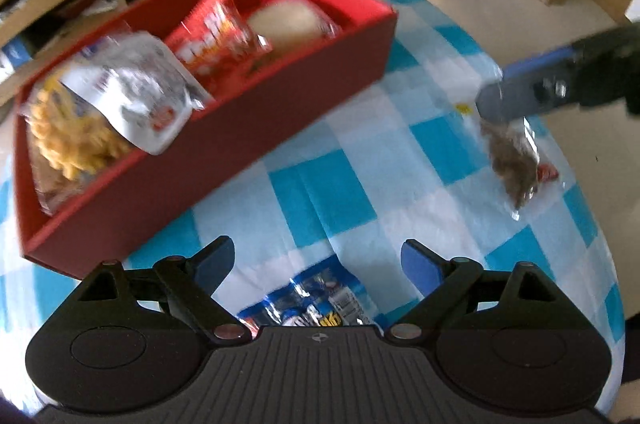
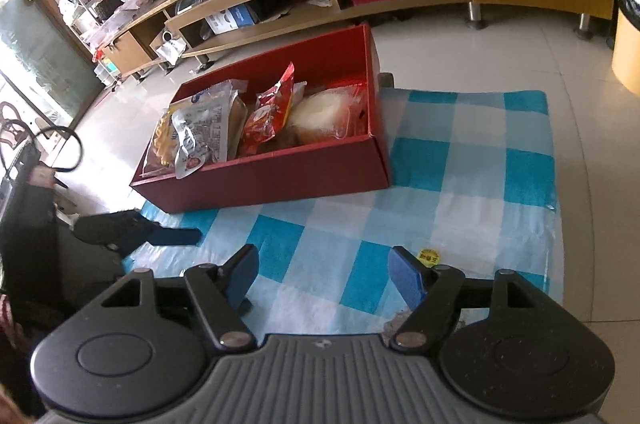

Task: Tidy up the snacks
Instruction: 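Move both grippers back over the blue sausage pack and jerky packet, then grasp the blue sausage pack with the left gripper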

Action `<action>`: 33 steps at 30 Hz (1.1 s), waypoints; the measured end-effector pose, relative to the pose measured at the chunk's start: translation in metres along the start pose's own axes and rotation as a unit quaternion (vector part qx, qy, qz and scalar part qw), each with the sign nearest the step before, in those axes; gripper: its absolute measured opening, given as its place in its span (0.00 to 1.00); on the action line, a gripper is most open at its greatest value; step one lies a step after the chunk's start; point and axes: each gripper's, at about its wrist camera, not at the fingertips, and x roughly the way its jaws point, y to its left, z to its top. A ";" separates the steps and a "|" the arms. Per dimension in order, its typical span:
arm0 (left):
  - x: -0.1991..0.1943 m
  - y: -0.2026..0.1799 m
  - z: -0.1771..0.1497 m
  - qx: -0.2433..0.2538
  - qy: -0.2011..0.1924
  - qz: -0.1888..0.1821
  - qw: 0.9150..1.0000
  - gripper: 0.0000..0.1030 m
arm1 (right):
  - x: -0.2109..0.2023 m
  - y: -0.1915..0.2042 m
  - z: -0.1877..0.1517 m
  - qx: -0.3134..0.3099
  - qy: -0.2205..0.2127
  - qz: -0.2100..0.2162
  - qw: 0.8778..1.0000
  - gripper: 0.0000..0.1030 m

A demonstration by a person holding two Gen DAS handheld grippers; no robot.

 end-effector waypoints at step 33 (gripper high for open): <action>-0.056 -0.010 -0.135 -0.136 0.119 0.092 0.979 0.95 | -0.024 0.002 -0.006 -0.025 -0.003 0.041 0.999 0.76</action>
